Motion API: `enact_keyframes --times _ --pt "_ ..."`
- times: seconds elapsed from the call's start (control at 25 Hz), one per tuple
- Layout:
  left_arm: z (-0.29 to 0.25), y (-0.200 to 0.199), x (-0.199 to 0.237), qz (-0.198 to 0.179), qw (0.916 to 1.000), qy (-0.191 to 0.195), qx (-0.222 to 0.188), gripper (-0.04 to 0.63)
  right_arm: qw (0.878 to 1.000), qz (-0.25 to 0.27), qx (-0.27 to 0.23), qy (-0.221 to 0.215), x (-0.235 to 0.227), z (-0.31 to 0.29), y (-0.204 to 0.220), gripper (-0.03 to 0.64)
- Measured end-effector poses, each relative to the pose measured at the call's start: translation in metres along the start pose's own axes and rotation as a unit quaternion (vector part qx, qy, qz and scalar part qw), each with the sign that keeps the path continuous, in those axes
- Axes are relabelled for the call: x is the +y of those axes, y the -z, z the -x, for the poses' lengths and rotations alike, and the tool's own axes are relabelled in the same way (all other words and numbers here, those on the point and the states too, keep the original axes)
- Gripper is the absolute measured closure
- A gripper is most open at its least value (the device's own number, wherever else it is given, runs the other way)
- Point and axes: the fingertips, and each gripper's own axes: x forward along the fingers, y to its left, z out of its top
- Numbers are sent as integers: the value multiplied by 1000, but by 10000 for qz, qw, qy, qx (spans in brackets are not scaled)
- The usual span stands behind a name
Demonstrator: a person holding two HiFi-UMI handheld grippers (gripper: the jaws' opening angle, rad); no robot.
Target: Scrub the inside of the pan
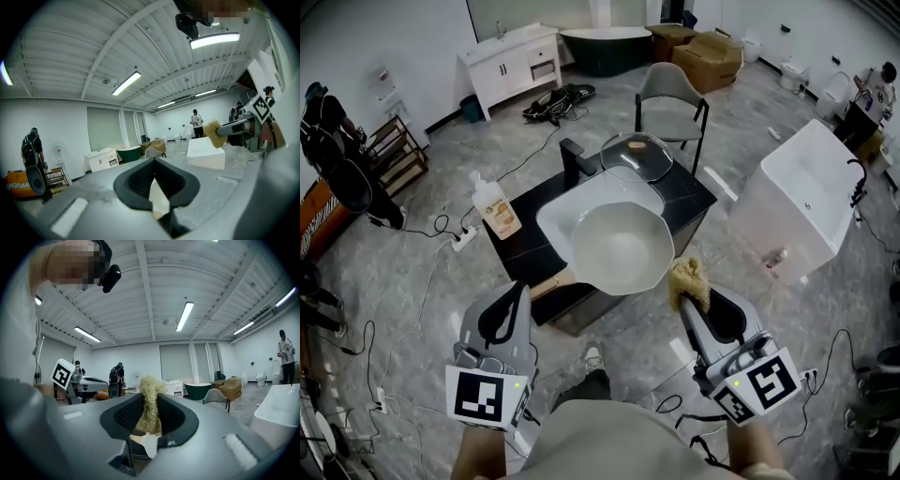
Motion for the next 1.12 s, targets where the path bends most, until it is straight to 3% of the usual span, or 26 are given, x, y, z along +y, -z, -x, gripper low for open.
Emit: enact_keyframes --times 0.52,0.88,1.12 --pt "-83 16 71 52 9987 469 188 594 9986 138 411 289 -19 -104 1 518" --pt "-118 32 79 298 9958 812 304 593 9967 207 577 524 -37 -139 6 518" --pt "-137 36 86 303 9963 727 343 594 9952 182 745 600 -62 -156 16 518"
